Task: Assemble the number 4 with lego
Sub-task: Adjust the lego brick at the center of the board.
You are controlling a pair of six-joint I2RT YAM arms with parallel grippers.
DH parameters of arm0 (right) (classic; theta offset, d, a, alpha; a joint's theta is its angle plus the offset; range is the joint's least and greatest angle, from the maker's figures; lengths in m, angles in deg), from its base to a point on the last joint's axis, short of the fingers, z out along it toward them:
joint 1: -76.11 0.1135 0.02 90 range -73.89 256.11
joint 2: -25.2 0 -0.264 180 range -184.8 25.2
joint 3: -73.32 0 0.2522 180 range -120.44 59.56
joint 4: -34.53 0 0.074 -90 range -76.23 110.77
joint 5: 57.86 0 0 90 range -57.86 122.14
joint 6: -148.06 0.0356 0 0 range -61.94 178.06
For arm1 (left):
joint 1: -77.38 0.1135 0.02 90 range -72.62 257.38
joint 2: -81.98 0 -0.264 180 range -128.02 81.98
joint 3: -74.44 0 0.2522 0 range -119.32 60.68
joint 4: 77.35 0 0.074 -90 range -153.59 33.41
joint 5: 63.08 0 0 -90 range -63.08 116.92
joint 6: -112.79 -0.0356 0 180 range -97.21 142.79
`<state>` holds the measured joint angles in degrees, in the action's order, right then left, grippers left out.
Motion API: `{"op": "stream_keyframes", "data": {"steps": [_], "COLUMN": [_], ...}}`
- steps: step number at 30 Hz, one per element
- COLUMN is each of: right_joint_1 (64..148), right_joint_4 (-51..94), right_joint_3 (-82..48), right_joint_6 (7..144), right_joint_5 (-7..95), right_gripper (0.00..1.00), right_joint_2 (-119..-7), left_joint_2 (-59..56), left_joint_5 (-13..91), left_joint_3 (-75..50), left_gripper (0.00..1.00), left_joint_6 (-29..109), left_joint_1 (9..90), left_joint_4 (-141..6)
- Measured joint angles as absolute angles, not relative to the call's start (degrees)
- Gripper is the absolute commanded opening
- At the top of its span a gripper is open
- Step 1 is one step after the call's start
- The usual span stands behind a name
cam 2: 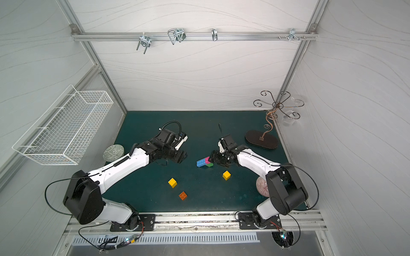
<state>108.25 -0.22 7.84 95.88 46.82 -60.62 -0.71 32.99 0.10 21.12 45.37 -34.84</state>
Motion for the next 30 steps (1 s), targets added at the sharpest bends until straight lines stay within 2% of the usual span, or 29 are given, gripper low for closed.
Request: {"op": "stream_keyframes", "data": {"steps": [30], "right_joint_1": [107.1], "right_joint_4": [1.4], "right_joint_3": [9.3], "right_joint_6": [95.7], "right_joint_5": [45.9], "right_gripper": [0.63], "right_joint_2": [-60.6], "left_joint_2": [-0.7], "left_joint_5": [33.0], "left_joint_3": [0.4], "left_gripper": [0.66], "left_joint_6": [21.1], "left_joint_1": [45.4], "left_joint_4": [-35.2]}}
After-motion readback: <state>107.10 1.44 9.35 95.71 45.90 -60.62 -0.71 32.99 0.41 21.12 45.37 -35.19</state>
